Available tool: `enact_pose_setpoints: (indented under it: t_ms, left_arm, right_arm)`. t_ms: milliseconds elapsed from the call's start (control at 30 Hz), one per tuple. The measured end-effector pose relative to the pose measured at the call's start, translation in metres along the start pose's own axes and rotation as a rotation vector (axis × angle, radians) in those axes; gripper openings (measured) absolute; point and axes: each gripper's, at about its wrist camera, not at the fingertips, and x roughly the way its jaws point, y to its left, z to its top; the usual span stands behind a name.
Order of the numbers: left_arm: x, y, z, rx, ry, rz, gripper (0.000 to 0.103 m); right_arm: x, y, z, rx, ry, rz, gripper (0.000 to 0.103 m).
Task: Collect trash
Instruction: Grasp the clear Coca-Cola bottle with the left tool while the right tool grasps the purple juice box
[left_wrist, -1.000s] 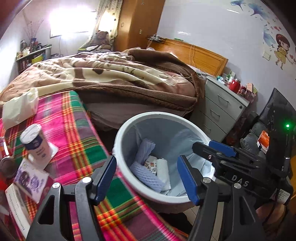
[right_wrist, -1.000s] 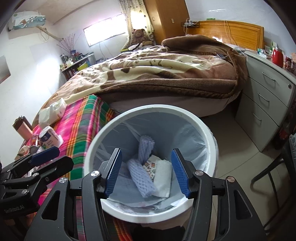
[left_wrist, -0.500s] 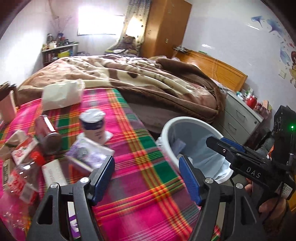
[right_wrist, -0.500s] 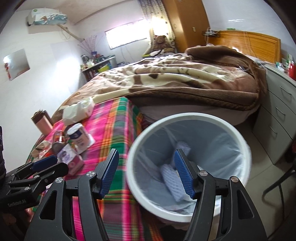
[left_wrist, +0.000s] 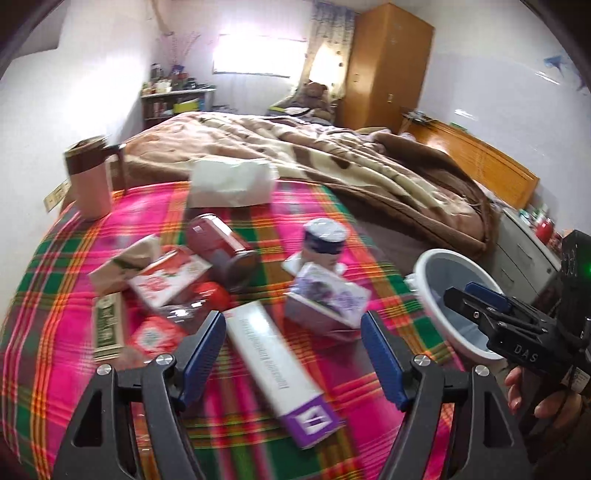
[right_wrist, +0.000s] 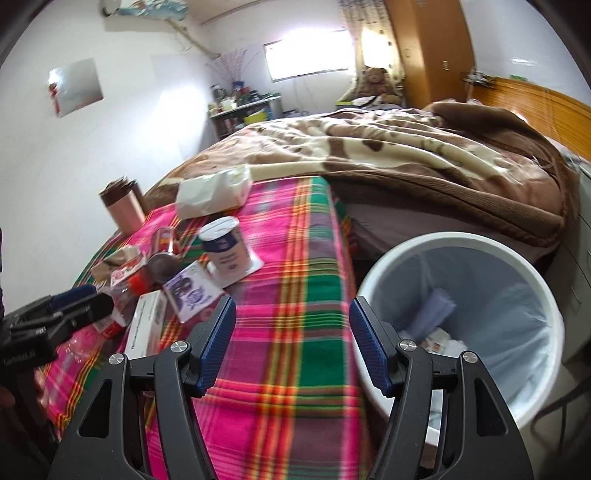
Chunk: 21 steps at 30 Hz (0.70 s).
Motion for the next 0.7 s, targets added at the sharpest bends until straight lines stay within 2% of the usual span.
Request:
enact_pose_setpoints:
  t_ms: [100, 333, 467, 700]
  left_arm:
    - [0.0, 0.016, -0.003, -0.005, 0.008, 0.027, 0.078]
    - [-0.002, 0.042, -0.007, -0.01, 0.032, 0.054, 0.079]
    - [0.001, 0.055, -0.008, 0.002, 0.054, 0.086, 0.08]
    - [0.012, 0.073, -0.011, -0.002, 0.1, 0.093, 0.08]
  right_arm:
    - [0.008, 0.014, 0.002, -0.034, 0.012, 0.029, 0.07]
    - [0.028, 0.042, 0.005, -0.115, 0.05, 0.058, 0.07]
    - [0.039, 0.057, 0.007, -0.16, 0.074, 0.064, 0.07]
    - [0.054, 0.072, 0.008, -0.223, 0.108, 0.064, 0.071]
